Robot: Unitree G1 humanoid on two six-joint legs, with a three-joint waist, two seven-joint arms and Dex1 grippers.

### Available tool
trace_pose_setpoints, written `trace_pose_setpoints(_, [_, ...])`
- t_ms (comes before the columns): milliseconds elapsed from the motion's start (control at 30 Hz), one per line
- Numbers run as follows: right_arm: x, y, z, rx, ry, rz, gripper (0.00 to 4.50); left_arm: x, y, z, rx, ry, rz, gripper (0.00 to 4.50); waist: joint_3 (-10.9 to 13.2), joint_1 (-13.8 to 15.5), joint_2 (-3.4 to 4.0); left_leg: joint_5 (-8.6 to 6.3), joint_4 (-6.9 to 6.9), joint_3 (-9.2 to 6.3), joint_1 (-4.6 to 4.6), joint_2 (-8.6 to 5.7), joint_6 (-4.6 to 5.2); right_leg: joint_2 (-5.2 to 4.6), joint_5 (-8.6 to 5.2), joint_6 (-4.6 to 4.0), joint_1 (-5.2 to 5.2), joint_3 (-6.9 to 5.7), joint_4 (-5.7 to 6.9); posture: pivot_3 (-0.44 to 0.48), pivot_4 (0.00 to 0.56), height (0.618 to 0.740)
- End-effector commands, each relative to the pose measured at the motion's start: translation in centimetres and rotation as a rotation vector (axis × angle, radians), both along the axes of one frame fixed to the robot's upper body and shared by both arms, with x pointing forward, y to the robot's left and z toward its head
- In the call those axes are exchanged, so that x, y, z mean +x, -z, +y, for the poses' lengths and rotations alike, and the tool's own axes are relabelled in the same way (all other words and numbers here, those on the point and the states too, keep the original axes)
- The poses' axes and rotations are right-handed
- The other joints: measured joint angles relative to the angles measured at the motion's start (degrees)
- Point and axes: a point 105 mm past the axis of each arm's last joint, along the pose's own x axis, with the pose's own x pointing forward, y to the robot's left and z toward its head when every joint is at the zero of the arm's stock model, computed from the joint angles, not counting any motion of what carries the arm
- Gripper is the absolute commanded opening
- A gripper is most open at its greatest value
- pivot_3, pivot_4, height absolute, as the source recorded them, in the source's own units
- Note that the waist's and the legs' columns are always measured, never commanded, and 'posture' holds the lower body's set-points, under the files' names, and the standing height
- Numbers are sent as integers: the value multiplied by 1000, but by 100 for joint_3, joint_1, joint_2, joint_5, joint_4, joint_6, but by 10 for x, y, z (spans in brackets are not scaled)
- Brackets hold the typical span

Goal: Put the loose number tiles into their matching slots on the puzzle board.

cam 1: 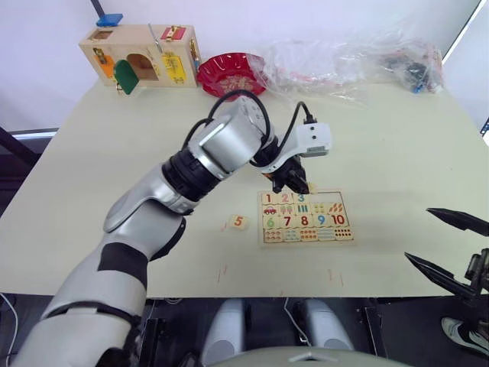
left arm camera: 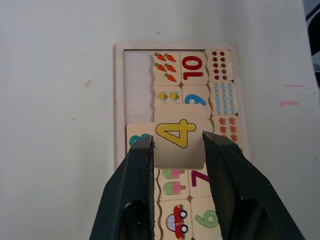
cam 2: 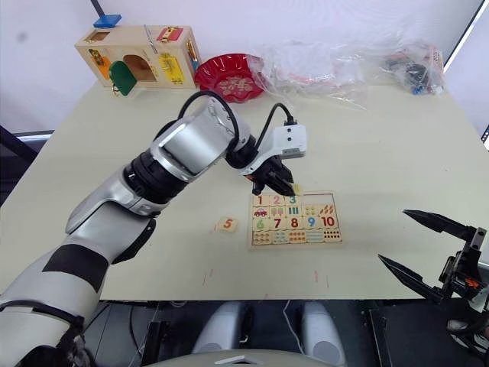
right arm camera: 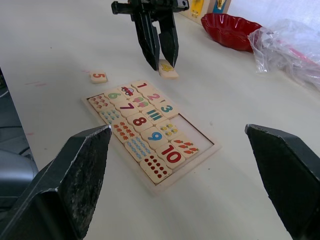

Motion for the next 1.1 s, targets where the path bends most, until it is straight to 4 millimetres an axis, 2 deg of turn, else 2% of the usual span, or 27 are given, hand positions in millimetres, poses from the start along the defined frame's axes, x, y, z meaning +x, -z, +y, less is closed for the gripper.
trace_pose_setpoints(33, [-4,-6,0,-18,3,-31,4500,6,-3,-14,33,34,-91,945,0,7,0,0,0,0,-1,-2,0,-1,0,0,0,-1,0,0,150,740])
trace_pose_setpoints(433, [-3,-1,2,-26,11,-16,4500,15,23,-39,73,39,-122,945,0,-5,0,0,-1,6,-2,-10,0,-7,-1,2,-1,2,0,0,150,740])
trace_pose_setpoints(667, [-2,-2,6,-25,10,-20,4500,20,37,-40,100,20,-146,945,0,-6,0,0,-1,3,-2,-12,1,-8,-3,5,-1,2,0,0,150,740])
trace_pose_setpoints(1100, [-3,-1,7,-20,19,-12,4500,17,46,-42,113,26,-140,945,0,-1,0,0,-2,-3,-3,-20,1,-15,-3,5,-1,2,0,0,150,740])
